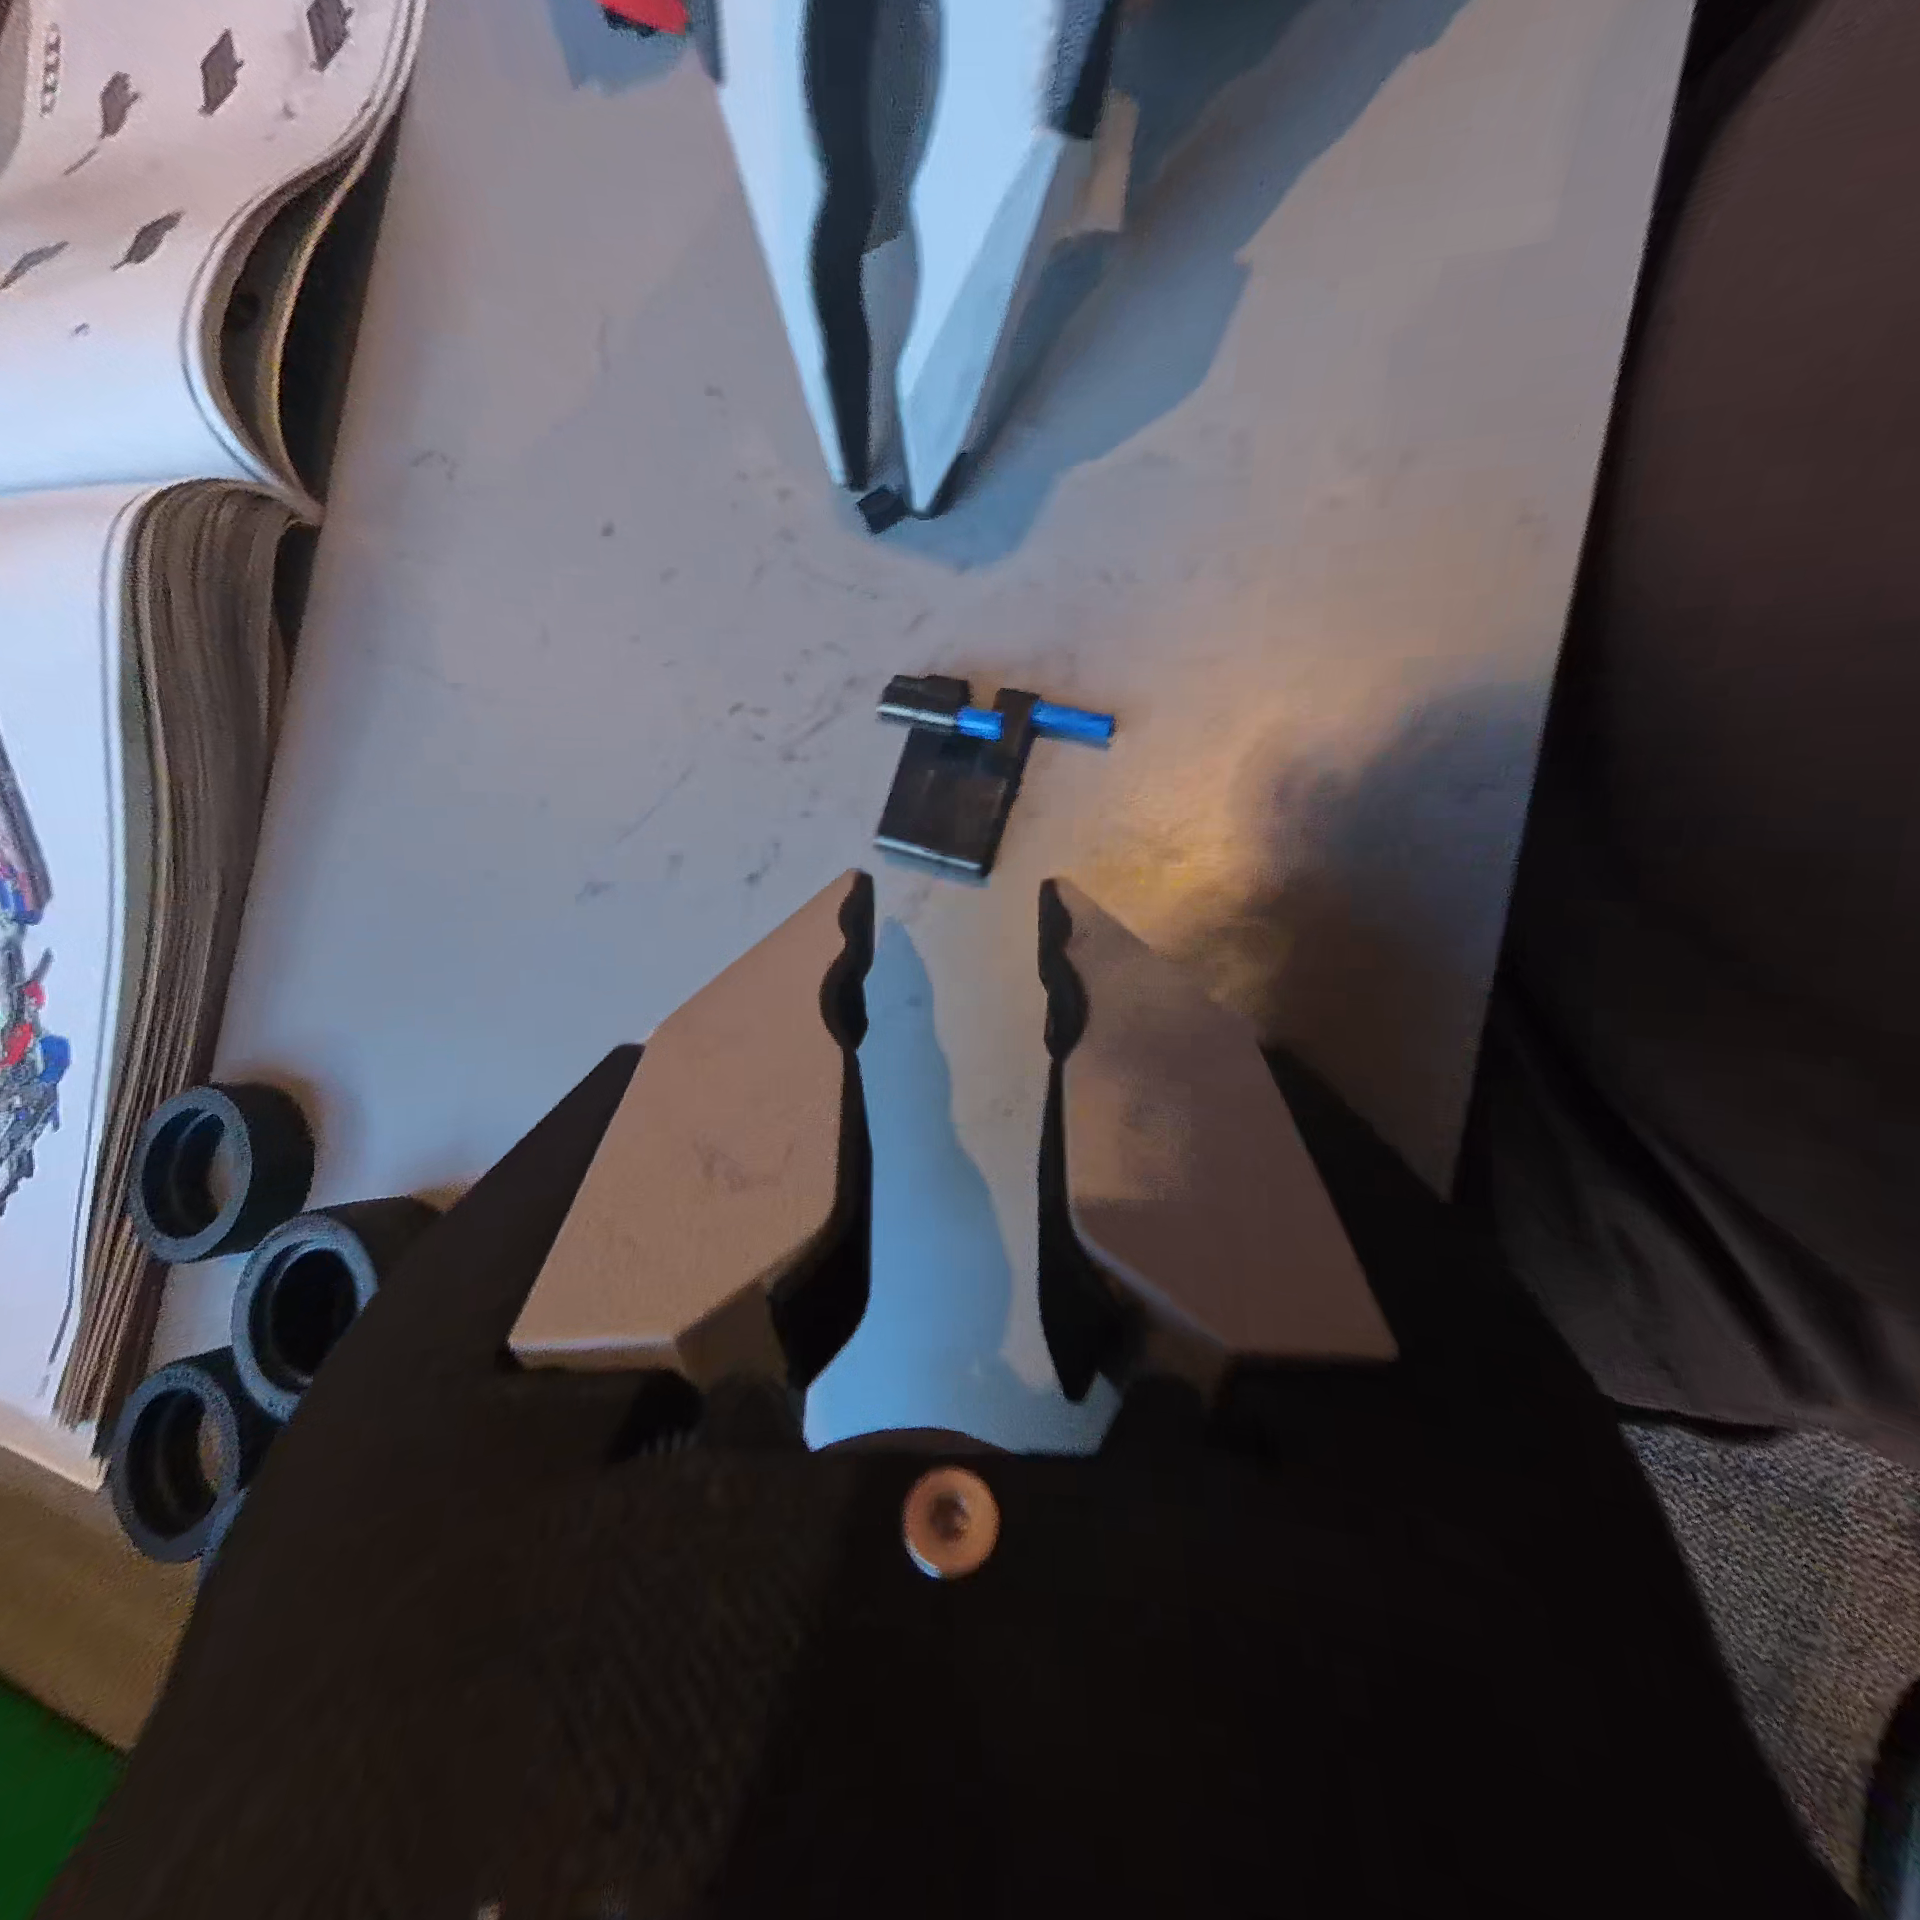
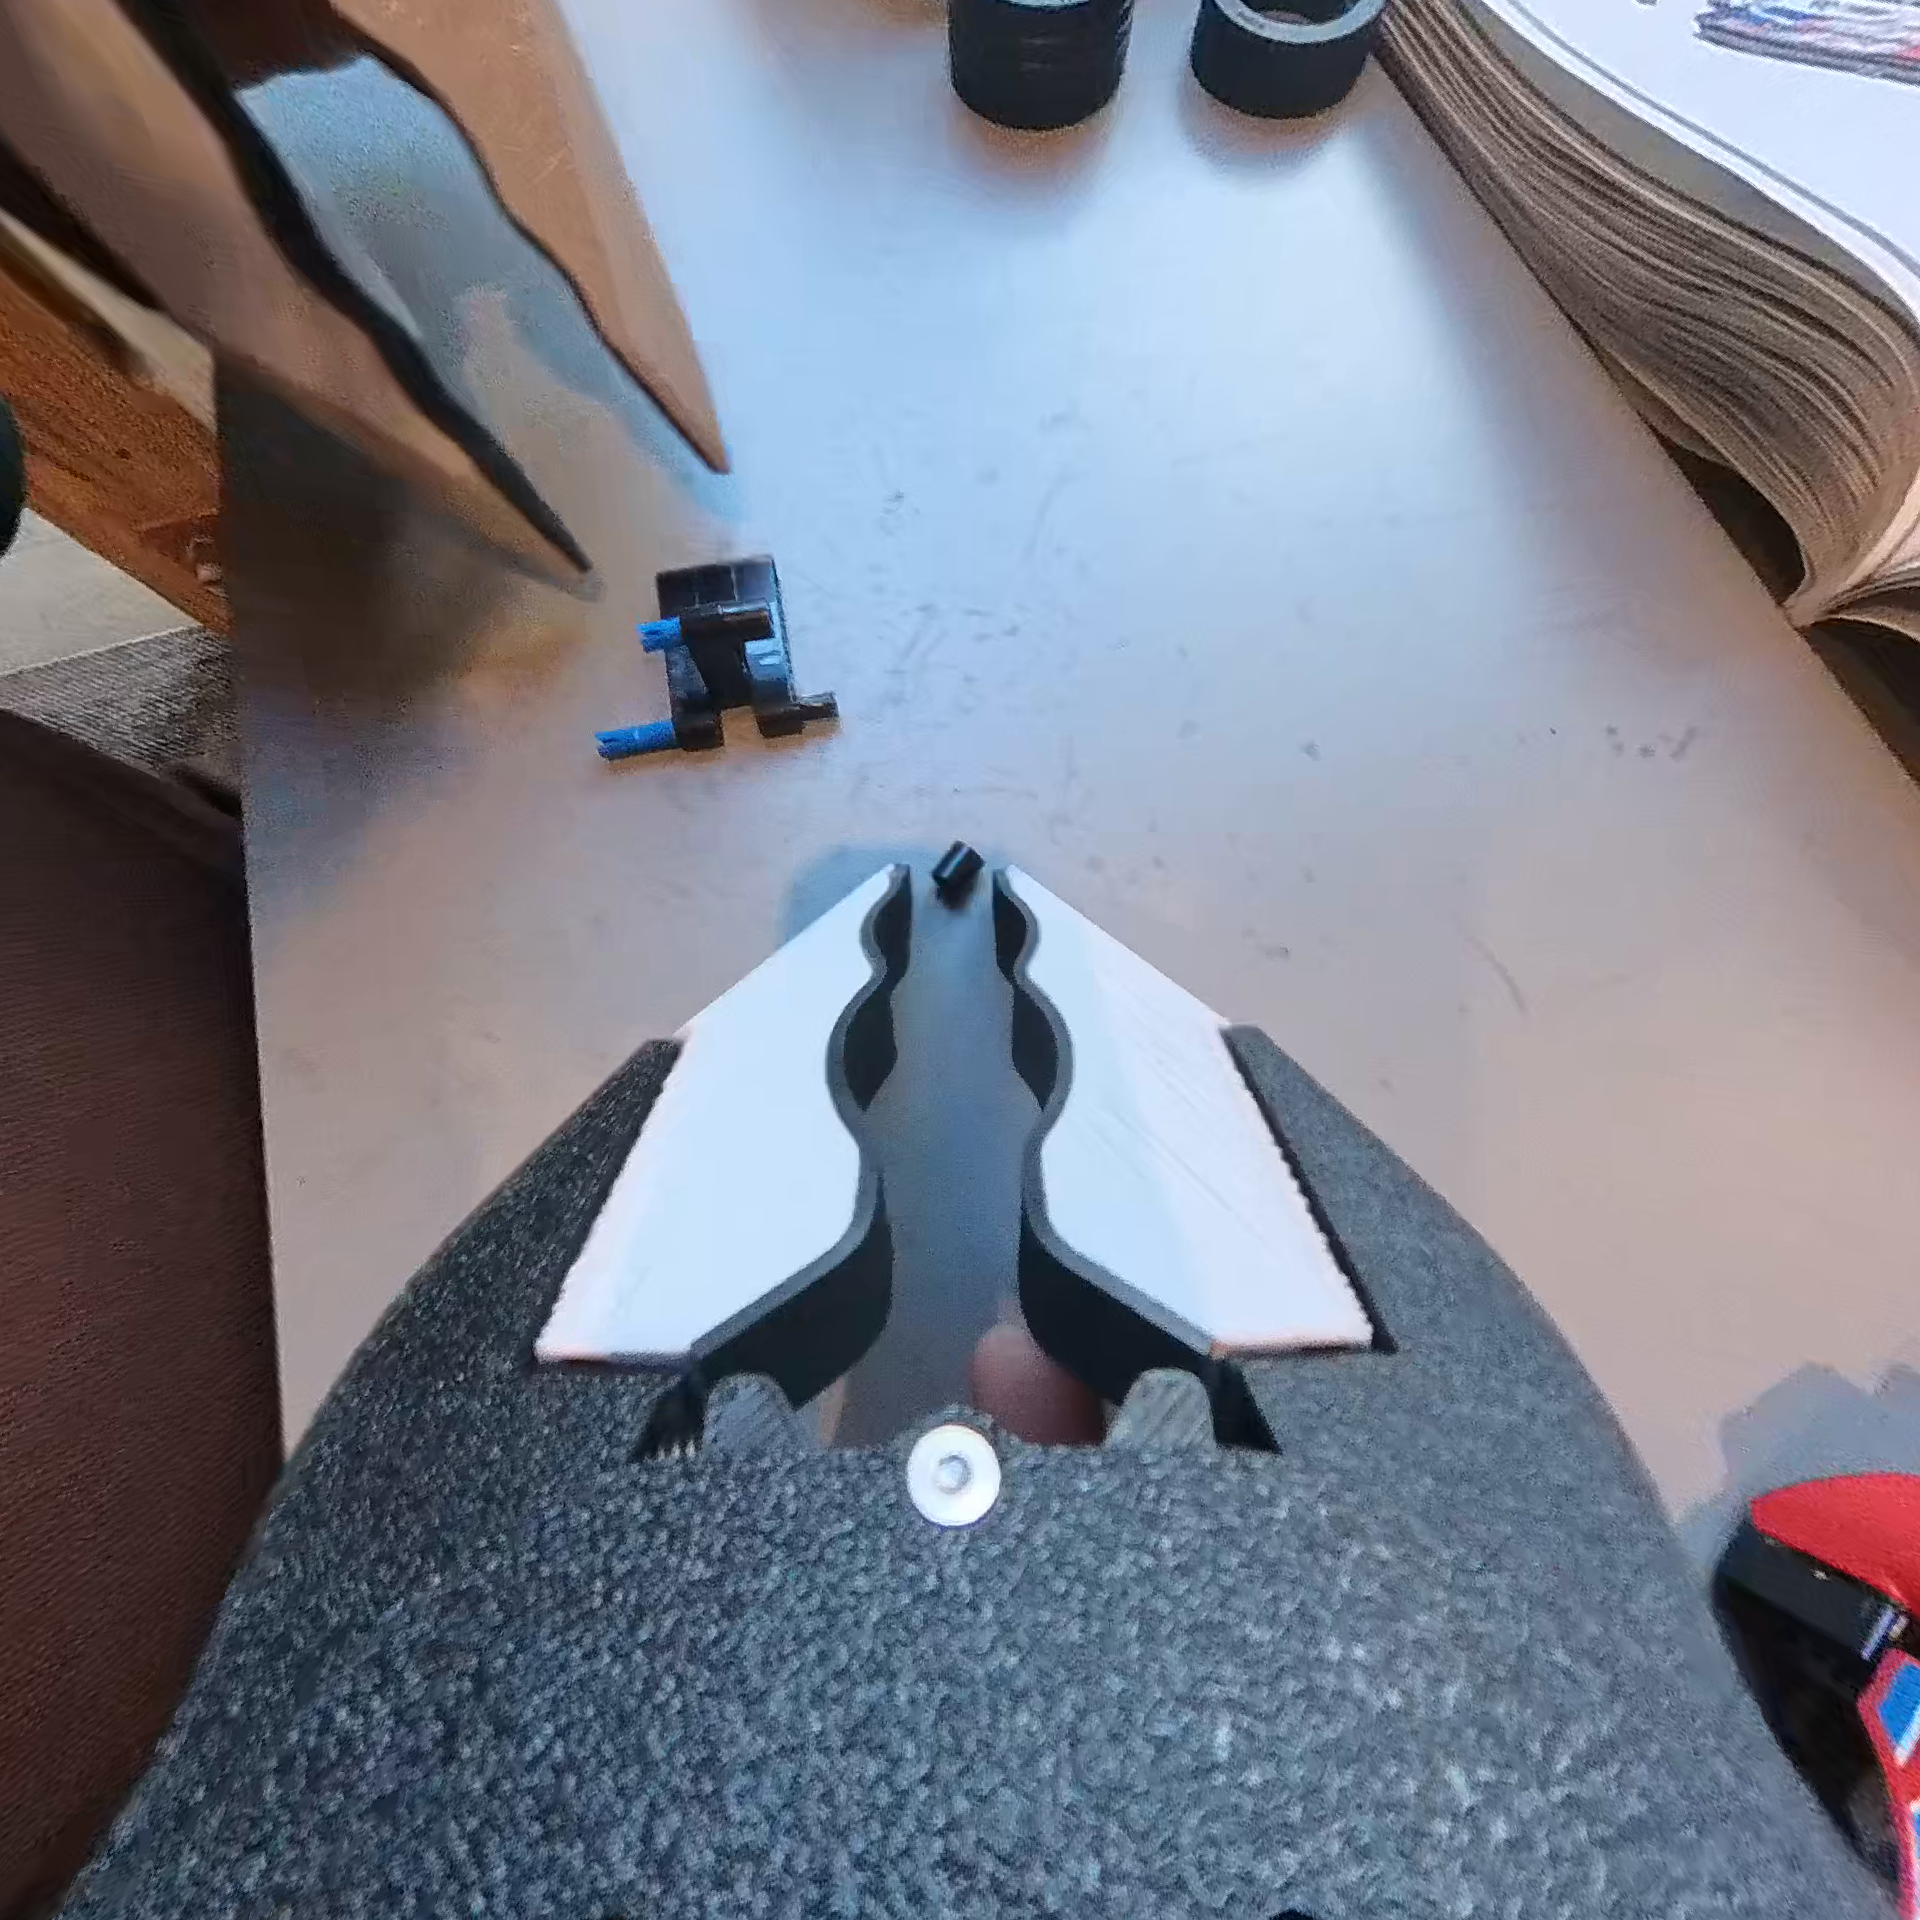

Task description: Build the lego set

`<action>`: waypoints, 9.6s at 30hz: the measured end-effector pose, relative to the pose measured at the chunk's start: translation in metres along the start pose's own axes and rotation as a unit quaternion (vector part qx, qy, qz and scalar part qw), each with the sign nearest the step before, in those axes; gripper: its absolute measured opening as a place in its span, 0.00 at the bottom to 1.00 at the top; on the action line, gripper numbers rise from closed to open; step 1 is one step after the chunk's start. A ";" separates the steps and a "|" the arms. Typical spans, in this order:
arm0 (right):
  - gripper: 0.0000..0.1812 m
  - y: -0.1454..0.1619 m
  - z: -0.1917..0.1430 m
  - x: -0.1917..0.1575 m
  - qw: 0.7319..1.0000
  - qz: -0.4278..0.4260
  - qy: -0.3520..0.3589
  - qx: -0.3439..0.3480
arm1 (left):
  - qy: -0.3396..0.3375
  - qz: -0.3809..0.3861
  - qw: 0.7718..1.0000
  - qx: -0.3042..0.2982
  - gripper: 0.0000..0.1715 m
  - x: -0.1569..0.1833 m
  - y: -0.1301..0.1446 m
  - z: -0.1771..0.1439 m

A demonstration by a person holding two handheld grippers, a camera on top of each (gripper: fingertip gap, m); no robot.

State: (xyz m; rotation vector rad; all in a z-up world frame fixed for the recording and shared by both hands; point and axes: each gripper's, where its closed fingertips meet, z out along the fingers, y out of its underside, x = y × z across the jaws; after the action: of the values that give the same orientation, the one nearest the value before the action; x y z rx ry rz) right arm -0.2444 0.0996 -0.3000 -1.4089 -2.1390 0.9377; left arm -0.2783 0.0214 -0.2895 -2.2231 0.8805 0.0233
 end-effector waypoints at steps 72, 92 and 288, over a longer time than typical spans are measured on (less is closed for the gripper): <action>0.06 -0.048 -0.096 0.019 0.882 0.343 -0.141 0.289 | -0.234 0.023 0.943 0.235 0.03 -0.048 -0.157 0.030; 0.04 -0.050 -0.084 0.008 0.927 0.256 -0.081 0.261 | -0.222 0.071 0.947 0.222 0.03 -0.040 -0.145 0.029; 0.03 0.042 -0.077 -0.089 0.809 0.390 0.193 0.395 | 0.292 0.332 0.872 0.209 0.03 0.091 -0.101 0.056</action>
State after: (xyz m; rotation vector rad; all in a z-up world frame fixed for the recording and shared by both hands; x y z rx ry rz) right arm -0.1311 0.0531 -0.2751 -1.7654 -0.6402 1.4234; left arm -0.1352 0.0541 -0.2911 -1.4345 1.7616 -0.4937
